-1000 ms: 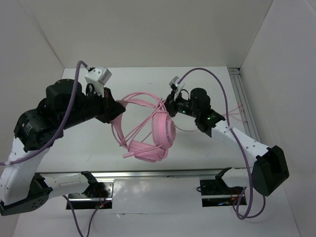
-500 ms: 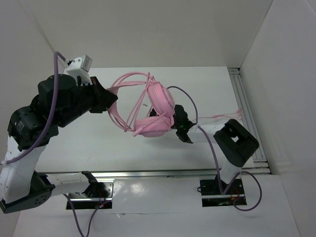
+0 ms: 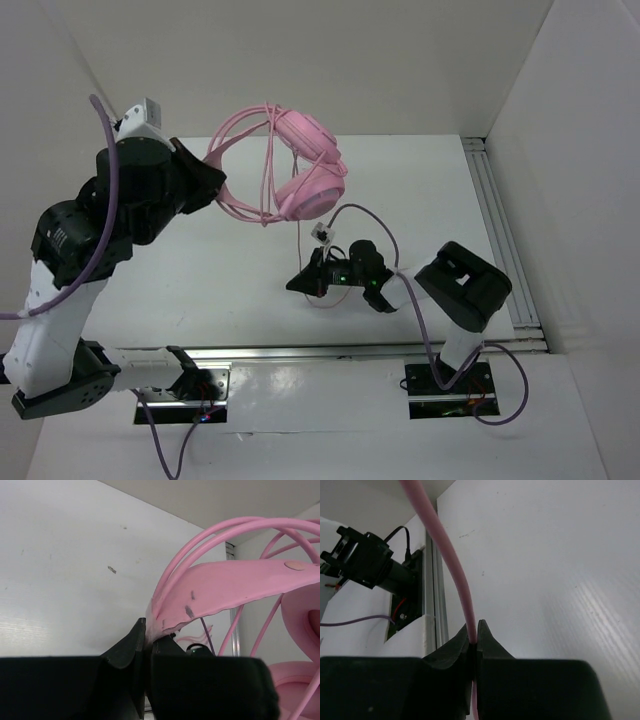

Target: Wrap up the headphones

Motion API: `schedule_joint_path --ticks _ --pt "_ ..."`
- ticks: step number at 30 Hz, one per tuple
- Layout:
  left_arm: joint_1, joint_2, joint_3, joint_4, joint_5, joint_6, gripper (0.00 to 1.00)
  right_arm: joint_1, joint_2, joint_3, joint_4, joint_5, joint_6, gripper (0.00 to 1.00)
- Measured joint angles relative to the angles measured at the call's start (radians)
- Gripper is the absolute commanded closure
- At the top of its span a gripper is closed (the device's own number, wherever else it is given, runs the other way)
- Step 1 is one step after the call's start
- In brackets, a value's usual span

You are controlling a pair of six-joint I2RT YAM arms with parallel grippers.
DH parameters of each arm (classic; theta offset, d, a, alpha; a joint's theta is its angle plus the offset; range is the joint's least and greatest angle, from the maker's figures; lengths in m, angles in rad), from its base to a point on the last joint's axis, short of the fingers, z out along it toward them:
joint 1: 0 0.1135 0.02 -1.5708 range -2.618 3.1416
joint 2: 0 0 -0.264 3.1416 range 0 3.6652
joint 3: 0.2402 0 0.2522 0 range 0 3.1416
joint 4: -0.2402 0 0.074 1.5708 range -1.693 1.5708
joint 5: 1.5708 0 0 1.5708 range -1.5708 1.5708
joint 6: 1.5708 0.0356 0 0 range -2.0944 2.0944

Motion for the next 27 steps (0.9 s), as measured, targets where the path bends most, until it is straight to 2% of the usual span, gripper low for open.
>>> schedule_joint_path --ticks 2,7,12,16,20,24,27 --pt "0.013 0.026 0.01 -0.012 -0.026 -0.02 1.0 0.015 0.008 -0.03 0.024 0.005 0.008 1.0" --pt "0.049 0.089 0.017 -0.041 -0.091 -0.067 1.0 0.089 0.001 -0.091 0.047 0.065 0.013 1.0" --pt "0.113 0.154 0.017 -0.074 -0.154 -0.091 1.0 0.232 -0.137 -0.154 -0.01 0.187 -0.029 1.0" --pt "0.191 0.225 0.011 -0.077 -0.188 -0.087 1.0 0.409 -0.348 -0.154 -0.146 0.342 -0.097 1.0" --pt "0.232 0.271 -0.079 -0.058 -0.223 -0.056 1.0 0.549 -0.529 -0.081 -0.375 0.512 -0.19 1.0" --pt "0.24 0.29 -0.232 -0.001 -0.246 0.006 1.0 0.613 -0.608 0.08 -0.65 0.643 -0.296 1.0" --pt "0.24 0.277 -0.384 0.082 -0.231 0.084 1.0 0.618 -0.636 0.208 -0.824 0.731 -0.385 1.0"
